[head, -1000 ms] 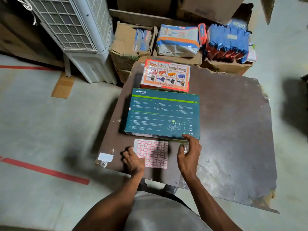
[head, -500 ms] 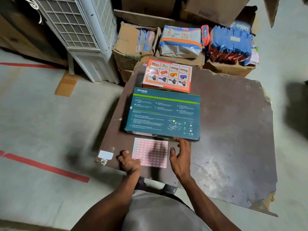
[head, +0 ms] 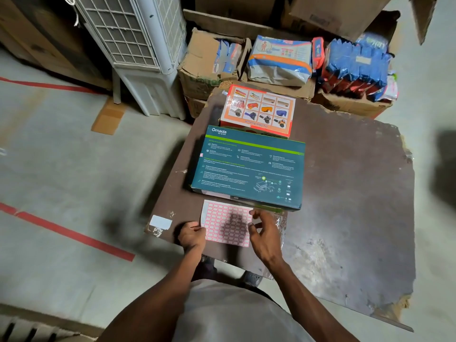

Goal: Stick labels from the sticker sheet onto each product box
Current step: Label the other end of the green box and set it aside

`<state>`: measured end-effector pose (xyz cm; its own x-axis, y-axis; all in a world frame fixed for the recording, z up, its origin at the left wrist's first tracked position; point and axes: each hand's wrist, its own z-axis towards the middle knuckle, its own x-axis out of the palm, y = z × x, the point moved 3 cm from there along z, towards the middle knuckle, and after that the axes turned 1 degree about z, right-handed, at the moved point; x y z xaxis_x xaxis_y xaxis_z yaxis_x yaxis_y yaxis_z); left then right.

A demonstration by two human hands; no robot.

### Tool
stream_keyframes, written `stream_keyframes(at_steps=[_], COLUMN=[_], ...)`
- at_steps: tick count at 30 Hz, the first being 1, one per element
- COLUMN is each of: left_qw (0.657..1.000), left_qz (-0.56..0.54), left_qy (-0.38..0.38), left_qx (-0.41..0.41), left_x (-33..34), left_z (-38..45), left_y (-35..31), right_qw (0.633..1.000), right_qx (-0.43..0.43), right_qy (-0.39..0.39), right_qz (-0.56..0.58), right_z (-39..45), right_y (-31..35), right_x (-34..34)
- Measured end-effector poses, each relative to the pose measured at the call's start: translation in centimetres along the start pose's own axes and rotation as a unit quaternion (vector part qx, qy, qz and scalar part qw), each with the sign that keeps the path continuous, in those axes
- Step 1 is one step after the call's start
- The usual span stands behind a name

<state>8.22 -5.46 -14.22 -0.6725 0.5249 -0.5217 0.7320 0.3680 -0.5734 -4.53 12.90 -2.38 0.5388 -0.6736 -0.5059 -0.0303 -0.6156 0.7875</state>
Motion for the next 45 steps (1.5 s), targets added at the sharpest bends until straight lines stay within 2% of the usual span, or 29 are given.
stream_keyframes(at_steps=[3,10,15,20,23,28,38,45], left_qw=[0.995,0.974,0.937,0.909,0.895,0.889,0.898,0.904], left_qz=[-0.053,-0.169,-0.255,-0.299,-0.318,-0.32,-0.251,-0.21], left_qy=[0.08,0.148,0.232,0.273,0.289,0.291,0.293,0.273], left_qx=[-0.022,-0.001,0.051,0.096,0.122,0.151,0.21,0.254], left_x=[0.0,-4.7,-7.6,-8.6,-8.6,-8.7,-8.3,-8.4], left_z=[-0.1,-5.1,-10.8,-14.8,-15.8,-16.7,-17.0,-16.6], left_y=[0.3,-2.6,-7.0,-11.6,-13.6,-15.0,-15.0,-15.2], right_qw=[0.998,0.989,0.988,0.987,0.985,0.982,0.984,0.985], right_qx=[0.022,-0.007,-0.069,-0.091,-0.092,-0.091,-0.075,-0.04], right_qy=[0.041,0.146,0.129,0.085,0.065,0.038,0.012,0.036], right_qz=[0.032,0.018,0.043,0.106,0.132,0.159,0.159,0.167], right_z=[0.1,-0.4,-1.0,-2.0,-2.5,-3.4,-3.9,-4.0], right_y=[0.5,2.6,6.4,10.9,12.5,13.8,14.0,13.7], right_x=[0.4,1.8,0.8,-1.9,-3.2,-4.7,-5.6,-5.7])
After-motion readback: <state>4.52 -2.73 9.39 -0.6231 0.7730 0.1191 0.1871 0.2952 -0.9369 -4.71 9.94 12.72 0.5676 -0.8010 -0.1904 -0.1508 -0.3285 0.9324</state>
